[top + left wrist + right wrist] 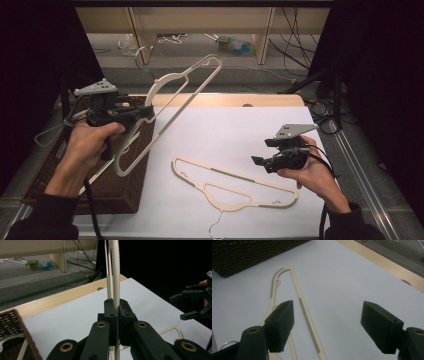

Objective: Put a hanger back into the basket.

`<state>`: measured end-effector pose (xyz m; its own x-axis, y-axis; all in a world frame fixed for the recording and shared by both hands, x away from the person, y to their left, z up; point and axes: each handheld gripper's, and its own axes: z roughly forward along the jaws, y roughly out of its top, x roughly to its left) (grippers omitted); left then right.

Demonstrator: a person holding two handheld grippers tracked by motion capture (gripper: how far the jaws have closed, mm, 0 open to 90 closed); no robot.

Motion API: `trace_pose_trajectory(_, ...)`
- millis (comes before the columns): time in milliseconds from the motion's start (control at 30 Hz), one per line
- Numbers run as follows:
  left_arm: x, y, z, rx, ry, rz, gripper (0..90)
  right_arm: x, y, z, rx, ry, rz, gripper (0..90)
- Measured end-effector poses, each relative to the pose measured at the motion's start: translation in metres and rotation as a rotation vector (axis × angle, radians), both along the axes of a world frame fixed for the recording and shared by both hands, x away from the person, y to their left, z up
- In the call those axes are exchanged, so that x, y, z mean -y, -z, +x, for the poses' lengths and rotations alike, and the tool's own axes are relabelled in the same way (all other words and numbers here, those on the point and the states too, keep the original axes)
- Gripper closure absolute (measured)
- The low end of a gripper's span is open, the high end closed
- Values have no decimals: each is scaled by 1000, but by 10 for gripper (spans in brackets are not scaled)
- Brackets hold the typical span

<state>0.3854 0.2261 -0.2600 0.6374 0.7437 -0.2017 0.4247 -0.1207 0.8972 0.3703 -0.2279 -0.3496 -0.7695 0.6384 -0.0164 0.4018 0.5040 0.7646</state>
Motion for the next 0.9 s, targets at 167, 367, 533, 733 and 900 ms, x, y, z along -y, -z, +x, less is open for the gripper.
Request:
trace_pose_trajectory(167,-29,3,3,-13,-32,-1,871,0,0,0,3,-1,-1,274)
trace_pose_trajectory(367,-61,12,2,-12,-56,34,871,2,0,-3,11,3,17,264)
trace_pose_trajectory(533,-87,21,1,-19,-71,41,871,6,2,-4,14,7,28,263)
trace_pose_trajectory(733,-118,33,2,7,-70,76,871,5,4,-4,9,8,19,263)
trace_pose_trajectory(900,-139,44,4,12,-84,103,871,3,7,-3,-1,2,16,263)
